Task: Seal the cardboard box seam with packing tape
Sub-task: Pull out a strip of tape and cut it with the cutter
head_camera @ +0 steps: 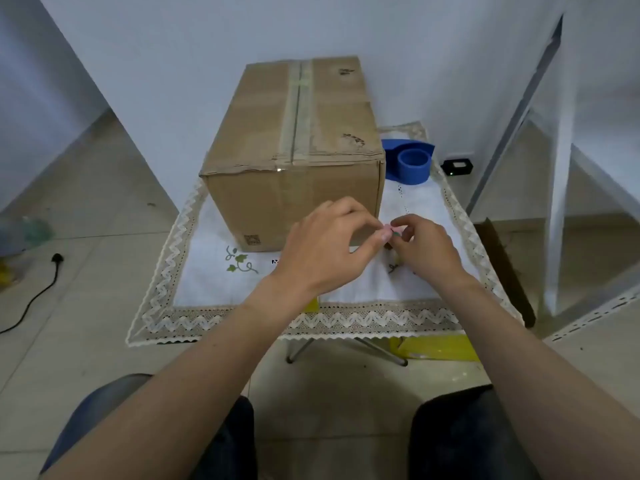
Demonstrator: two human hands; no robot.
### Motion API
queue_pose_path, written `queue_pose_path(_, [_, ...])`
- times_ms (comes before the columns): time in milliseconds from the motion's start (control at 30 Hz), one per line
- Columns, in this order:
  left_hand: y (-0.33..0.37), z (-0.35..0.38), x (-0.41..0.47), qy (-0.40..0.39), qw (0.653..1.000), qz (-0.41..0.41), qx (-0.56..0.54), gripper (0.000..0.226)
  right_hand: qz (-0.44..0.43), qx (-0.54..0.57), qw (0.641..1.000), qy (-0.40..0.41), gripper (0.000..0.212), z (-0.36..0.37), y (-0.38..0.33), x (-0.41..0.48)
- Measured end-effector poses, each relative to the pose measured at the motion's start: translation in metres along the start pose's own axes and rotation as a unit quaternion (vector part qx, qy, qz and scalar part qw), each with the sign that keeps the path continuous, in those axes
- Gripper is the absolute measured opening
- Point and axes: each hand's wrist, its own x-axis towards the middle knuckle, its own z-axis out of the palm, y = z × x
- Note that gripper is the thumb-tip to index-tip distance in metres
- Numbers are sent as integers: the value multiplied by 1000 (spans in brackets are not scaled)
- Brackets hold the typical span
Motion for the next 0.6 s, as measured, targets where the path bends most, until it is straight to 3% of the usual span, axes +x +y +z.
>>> queue_pose_path(133, [-5, 8, 5, -15, 1000, 0, -1, 45, 26, -46, 999, 10, 37, 3, 2, 3])
queue_pose_path(400, [-5, 4, 3, -3, 1000, 3, 0, 43, 5, -73, 997, 36, 31, 0, 0, -8])
queue_pose_path(467, [-6, -1, -1, 0, 1000, -2, 2, 43, 12, -39, 998, 42, 32, -4, -3, -16])
queue_pose_path(600, [-15, -8, -10, 27, 999, -20, -30, 32, -11, 144, 989, 42, 23, -20, -24, -39])
